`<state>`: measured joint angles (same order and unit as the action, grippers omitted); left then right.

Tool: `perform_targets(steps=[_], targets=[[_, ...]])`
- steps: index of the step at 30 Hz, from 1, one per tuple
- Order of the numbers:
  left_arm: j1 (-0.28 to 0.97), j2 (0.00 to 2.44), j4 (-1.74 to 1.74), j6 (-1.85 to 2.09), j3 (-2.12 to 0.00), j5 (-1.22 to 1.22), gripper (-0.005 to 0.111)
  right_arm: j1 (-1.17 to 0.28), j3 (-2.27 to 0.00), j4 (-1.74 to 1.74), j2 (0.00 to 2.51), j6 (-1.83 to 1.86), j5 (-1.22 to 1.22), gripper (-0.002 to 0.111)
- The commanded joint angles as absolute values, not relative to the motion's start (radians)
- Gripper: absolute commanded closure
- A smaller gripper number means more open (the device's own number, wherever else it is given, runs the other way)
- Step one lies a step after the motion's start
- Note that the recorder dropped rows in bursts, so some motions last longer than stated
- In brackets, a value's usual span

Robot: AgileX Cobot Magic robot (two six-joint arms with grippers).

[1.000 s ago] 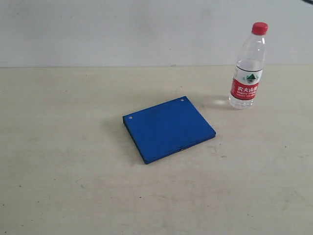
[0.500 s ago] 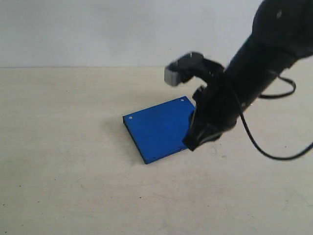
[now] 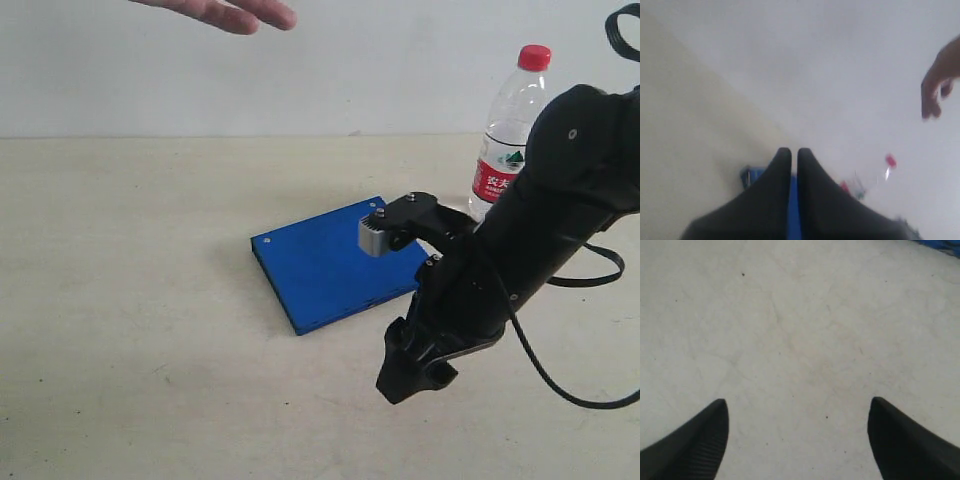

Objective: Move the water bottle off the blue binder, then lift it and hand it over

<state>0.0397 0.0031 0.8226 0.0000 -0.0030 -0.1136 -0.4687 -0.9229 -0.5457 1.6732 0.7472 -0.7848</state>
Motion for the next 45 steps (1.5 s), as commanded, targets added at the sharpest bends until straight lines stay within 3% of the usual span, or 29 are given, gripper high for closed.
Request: perform_targets(steps=[1,6,9,16,20,24,29,31,35,37,42,45], targets=[[0.045,0.0,0.802,0.076,0.0,0.289,0.102,-0.471,-0.92,-0.543,1.667,0.663,-0.698,0.037],[0.045,0.069,0.439,-0.04,-0.144,0.023,0.102,-0.471,-0.92,-0.543,1.667,0.619,-0.696,0.039],[0.045,0.249,0.278,-0.049,-0.29,-0.016,0.102,-0.471,-0.92,-0.543,1.667,0.619,-0.709,0.039],[0.045,0.794,0.253,0.041,-0.506,-0.22,0.102,-0.471,-0.92,-0.543,1.65,0.673,-0.763,0.039],[0.086,1.041,0.311,0.046,-0.504,-0.157,0.102,-0.471,-0.92,-0.543,1.632,0.723,-0.641,0.039],[0.207,1.242,0.387,0.046,-0.504,-0.038,0.102,-0.469,-0.92,-0.558,1.666,0.63,-0.503,0.039],[0.35,1.42,0.36,0.054,-0.532,0.041,0.101,-0.469,-0.965,-0.673,1.751,0.642,-0.578,0.039],[0.36,1.459,0.336,0.054,-0.544,0.097,0.093,-0.462,-1.033,-0.669,1.769,0.657,-0.636,0.039],[0.36,1.561,0.331,-0.07,-0.603,0.321,0.066,-0.397,-1.158,-0.675,1.814,0.601,-0.627,0.039],[0.36,1.632,0.301,-0.171,-0.662,0.313,0.055,-0.342,-1.22,-0.719,1.864,0.536,-0.658,0.039],[0.36,1.786,0.098,-0.382,-0.766,0.26,0.051,-0.245,-1.35,-0.822,1.963,0.616,-0.88,0.039],[0.36,1.846,-0.006,-0.448,-0.791,0.254,0.052,-0.209,-1.395,-0.777,1.987,0.652,-0.875,0.039]])
